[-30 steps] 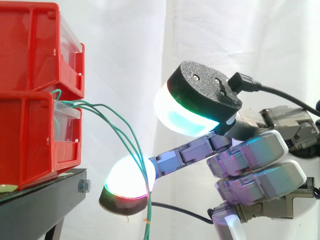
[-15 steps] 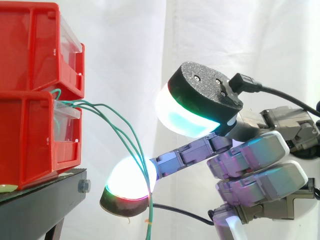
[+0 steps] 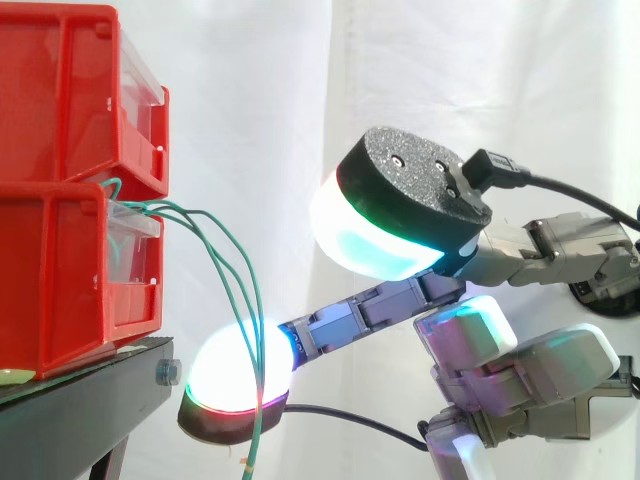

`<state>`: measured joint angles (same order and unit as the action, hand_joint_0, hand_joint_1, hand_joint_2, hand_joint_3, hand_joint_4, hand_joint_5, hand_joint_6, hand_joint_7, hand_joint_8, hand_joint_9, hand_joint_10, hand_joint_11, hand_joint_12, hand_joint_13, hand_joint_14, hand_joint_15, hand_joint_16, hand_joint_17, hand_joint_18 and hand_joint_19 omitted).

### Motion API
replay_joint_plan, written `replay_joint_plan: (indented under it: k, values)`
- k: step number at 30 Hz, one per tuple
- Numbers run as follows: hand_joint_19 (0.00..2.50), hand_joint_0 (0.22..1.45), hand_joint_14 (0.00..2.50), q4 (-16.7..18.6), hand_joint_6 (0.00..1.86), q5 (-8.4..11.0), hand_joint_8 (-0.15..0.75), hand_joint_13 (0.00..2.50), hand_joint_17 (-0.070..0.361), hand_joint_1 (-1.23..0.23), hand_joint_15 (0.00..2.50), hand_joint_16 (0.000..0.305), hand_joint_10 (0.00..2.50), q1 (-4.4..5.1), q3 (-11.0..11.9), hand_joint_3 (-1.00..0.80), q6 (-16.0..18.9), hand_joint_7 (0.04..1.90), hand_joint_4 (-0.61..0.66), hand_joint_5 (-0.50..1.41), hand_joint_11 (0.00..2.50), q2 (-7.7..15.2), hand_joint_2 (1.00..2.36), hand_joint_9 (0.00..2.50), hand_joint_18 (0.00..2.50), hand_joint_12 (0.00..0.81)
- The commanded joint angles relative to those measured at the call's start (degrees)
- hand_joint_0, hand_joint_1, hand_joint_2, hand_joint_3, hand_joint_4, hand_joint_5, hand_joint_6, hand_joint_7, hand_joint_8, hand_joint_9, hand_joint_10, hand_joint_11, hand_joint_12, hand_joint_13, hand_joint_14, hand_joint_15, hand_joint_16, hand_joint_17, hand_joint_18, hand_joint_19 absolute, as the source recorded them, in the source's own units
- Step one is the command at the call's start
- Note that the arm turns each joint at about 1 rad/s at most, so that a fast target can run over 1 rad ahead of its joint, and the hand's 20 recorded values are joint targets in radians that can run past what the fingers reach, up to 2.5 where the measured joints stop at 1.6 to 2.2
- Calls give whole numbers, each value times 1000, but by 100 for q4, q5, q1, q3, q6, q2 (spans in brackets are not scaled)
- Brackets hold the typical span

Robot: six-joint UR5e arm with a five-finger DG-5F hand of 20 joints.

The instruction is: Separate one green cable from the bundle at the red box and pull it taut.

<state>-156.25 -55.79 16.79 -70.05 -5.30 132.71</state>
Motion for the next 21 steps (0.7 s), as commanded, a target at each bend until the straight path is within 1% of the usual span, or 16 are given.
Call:
replay_joint_plan:
  k: [1, 2, 4, 5, 6, 7, 9, 14, 16, 17, 18, 19, 20, 21]
  values:
    - [300, 367, 17, 121, 503, 51, 396, 2062, 204, -984, 535, 91, 11, 44, 0, -500, -15, 793, 324, -34, 264, 1, 1000, 1770, 2500, 593]
    - [299, 365, 17, 147, 503, 77, 403, 2060, 204, -984, 526, 91, 9, 44, 0, -500, -15, 797, 320, -35, 270, 1, 1000, 1769, 2500, 595]
    - [296, 360, 17, 218, 503, 165, 403, 2055, 205, -981, 533, 91, 9, 79, 9, -500, -24, 793, 326, -36, 274, 1, 1000, 1767, 2500, 599]
    - [289, 359, 17, 279, 503, 253, 402, 2054, 207, -980, 536, 92, 11, 105, 0, -500, -33, 797, 327, -37, 263, 1, 1000, 1761, 2500, 601]
    - [297, 359, 17, 297, 503, 297, 406, 2052, 205, -980, 531, 91, 10, 114, 0, -500, -33, 792, 327, -37, 268, 1, 1000, 1759, 2500, 598]
    - [291, 358, 18, 332, 503, 394, 403, 2050, 207, -976, 529, 92, 9, 141, 0, -500, -68, 799, 333, -38, 270, 1, 1000, 1759, 2500, 599]
    - [289, 355, 17, 332, 503, 455, 405, 2049, 207, -968, 532, 92, 10, 167, 0, -500, -103, 794, 325, -38, 275, 1, 1000, 1762, 2500, 600]
    - [286, 350, 18, 332, 503, 455, 414, 2055, 206, -951, 534, 91, 10, 184, -26, -500, -103, 797, 336, -37, 274, 1, 1000, 1789, 2500, 600]
    - [284, 351, 18, 385, 503, 446, 410, 2057, 209, -950, 524, 93, 10, 202, -132, -500, -103, 798, 334, -37, 283, 1, 1000, 1797, 2500, 604]
    - [285, 351, 17, 490, 503, 455, 410, 2057, 206, -948, 530, 91, 10, 220, -229, -500, -103, 797, 334, -37, 279, 1, 1000, 1803, 2500, 605]
    - [277, 351, 18, 710, 503, 481, 415, 2057, 207, -948, 524, 92, 10, 246, -316, -500, -112, 795, 329, -37, 278, 1, 1000, 1801, 2500, 604]
    - [276, 350, 17, 868, 503, 534, 415, 2057, 207, -949, 535, 92, 10, 264, -369, -500, -112, 803, 335, -36, 277, 1, 1000, 1801, 2500, 601]
    - [285, 352, 16, 929, 503, 578, 410, 2058, 206, -943, 519, 92, 10, 272, -387, -500, -112, 798, 330, -36, 278, 1, 1000, 1802, 2500, 601]
    - [288, 352, 18, 1044, 503, 666, 414, 2056, 207, -944, 526, 92, 9, 299, -422, -500, -121, 796, 334, -36, 279, 1, 1000, 1801, 2500, 605]
